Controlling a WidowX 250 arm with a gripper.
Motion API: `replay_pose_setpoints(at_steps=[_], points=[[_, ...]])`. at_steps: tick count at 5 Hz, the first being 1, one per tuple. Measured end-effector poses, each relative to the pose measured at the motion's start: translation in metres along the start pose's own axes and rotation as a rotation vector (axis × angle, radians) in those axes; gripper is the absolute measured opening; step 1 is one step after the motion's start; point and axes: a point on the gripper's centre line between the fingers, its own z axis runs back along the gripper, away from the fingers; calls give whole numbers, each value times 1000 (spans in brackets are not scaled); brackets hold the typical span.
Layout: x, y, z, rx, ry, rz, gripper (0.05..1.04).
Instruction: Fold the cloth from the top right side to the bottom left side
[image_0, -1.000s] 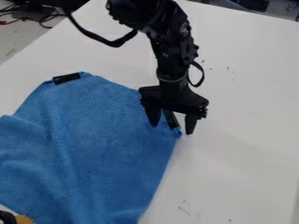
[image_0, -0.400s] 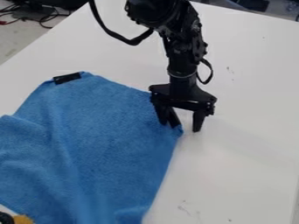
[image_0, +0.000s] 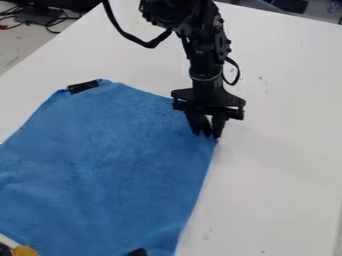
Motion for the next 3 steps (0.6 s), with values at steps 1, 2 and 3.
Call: replay_pose_setpoints(at_steps=[1, 2, 3], points=[[5, 0, -1, 5, -5, -9, 256], [9, 0, -1, 6, -2, -14, 151], [20, -2, -1, 25, 32, -40, 95]])
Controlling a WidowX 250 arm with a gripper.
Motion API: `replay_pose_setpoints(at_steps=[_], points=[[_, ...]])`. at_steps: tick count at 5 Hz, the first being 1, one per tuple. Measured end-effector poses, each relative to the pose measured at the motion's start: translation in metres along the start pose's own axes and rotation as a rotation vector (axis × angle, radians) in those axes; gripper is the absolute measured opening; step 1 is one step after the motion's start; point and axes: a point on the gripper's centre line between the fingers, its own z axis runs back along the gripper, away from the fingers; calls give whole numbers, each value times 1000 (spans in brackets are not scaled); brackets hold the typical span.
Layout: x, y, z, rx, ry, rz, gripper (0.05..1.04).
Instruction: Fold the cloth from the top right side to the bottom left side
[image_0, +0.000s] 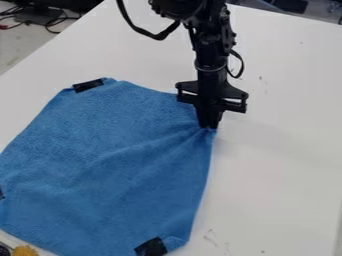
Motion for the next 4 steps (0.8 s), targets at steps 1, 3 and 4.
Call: replay_pose_setpoints(at_steps=[1, 3, 4], points=[[26, -12, 1, 25, 27, -22, 86], [44, -21, -1, 21, 34, 8, 85], [22, -14, 4, 37, 11, 71, 85]])
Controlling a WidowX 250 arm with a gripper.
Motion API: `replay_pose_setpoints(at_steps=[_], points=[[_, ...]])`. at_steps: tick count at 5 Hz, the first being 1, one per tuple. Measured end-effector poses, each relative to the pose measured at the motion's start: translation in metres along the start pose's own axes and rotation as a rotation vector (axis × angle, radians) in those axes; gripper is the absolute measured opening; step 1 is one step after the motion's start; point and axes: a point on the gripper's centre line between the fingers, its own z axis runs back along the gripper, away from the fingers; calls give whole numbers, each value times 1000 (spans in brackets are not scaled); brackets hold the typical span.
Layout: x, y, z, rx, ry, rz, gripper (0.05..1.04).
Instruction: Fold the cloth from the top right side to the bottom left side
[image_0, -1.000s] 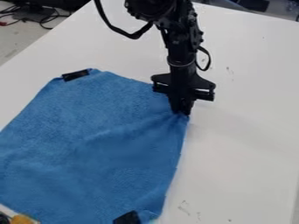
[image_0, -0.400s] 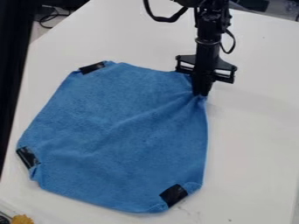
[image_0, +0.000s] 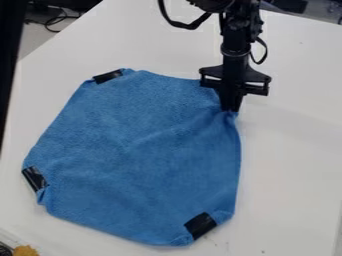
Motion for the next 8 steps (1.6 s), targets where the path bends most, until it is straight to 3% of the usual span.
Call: replay_pose_setpoints(at_steps=[1, 2, 4, 6, 8], points=[[-12, 14, 25, 3, -60, 25, 85], [-12, 24, 61, 2, -155, 23, 85], [-34, 55, 89, 6, -234, 100, 84], [-86, 113, 73, -34, -228, 279, 84], [-130, 153, 66, -70, -260, 400, 84]])
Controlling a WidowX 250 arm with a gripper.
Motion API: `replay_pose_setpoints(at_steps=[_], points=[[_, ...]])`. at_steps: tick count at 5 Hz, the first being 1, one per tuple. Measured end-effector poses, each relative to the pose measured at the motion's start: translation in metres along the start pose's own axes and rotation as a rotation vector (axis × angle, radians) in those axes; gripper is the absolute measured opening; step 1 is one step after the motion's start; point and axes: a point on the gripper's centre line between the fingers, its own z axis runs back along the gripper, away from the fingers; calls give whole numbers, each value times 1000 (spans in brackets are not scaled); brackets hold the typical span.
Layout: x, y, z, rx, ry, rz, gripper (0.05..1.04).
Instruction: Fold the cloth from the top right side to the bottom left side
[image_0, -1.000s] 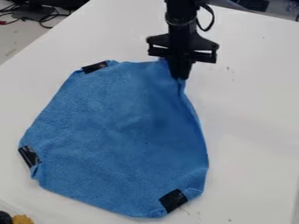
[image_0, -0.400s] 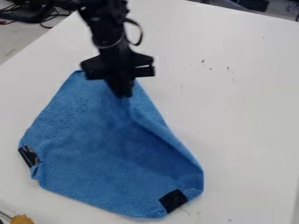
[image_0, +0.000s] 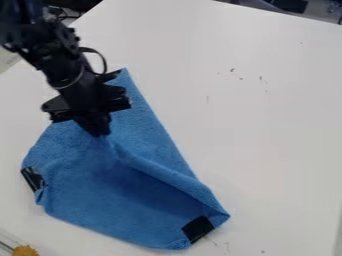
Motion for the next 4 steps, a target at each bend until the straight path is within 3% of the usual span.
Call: replay_pose_setpoints(at_steps=[1, 2, 4], points=[[-9, 13, 1, -1, -7, 21, 84], [-18, 21, -22, -42, 25, 22, 84], [-22, 28, -41, -42, 57, 6, 115]])
